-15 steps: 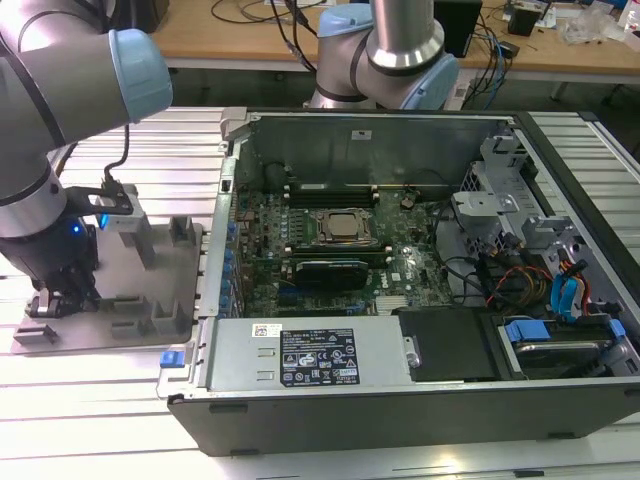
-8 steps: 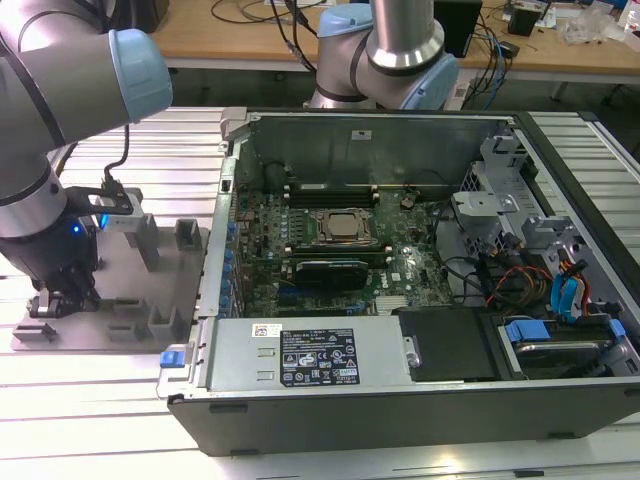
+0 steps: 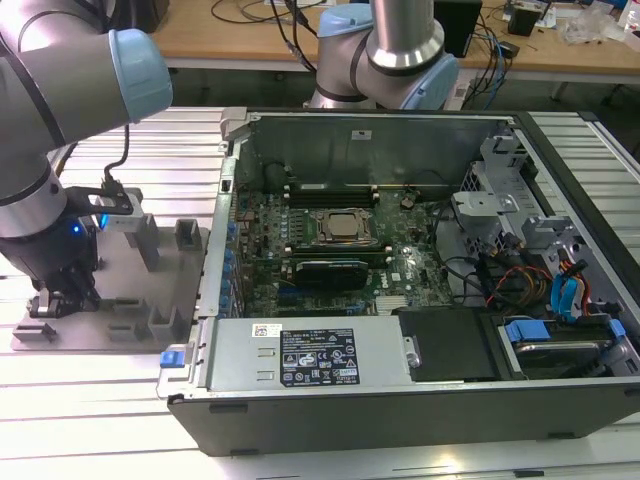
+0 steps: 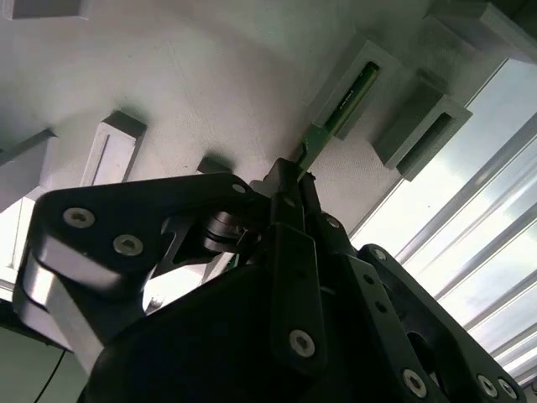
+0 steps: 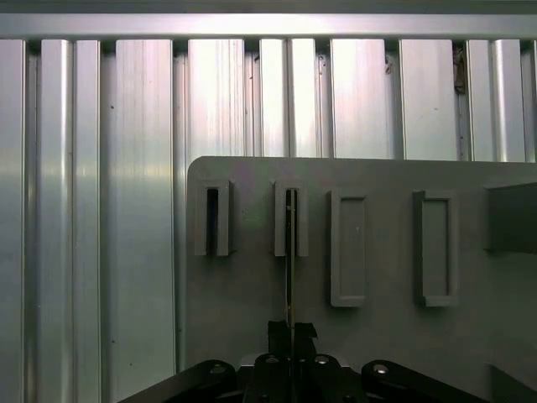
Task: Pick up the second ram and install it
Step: 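Pick up the second ram and move it above second insertion slot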
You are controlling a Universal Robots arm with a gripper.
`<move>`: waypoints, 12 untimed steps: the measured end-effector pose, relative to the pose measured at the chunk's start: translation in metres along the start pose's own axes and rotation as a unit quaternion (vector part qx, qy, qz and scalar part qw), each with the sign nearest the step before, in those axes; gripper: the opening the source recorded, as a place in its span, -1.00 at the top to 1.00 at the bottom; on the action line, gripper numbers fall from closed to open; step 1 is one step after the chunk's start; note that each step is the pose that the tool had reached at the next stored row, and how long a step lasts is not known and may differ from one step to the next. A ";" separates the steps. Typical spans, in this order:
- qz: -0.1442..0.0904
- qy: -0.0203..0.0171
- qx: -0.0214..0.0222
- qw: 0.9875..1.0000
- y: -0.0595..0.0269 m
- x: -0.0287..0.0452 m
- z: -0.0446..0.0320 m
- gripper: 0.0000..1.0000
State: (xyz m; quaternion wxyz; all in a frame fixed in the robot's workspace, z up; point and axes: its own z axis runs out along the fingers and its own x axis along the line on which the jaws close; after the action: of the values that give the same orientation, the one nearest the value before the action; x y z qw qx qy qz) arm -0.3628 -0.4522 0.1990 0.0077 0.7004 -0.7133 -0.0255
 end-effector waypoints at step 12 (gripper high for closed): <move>0.000 0.000 0.000 1.000 0.0010 -0.0010 -0.0221 0.77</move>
State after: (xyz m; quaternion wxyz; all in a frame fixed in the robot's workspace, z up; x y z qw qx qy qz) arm -0.3628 -0.4518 0.2211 0.0077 0.7004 -0.7133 -0.0255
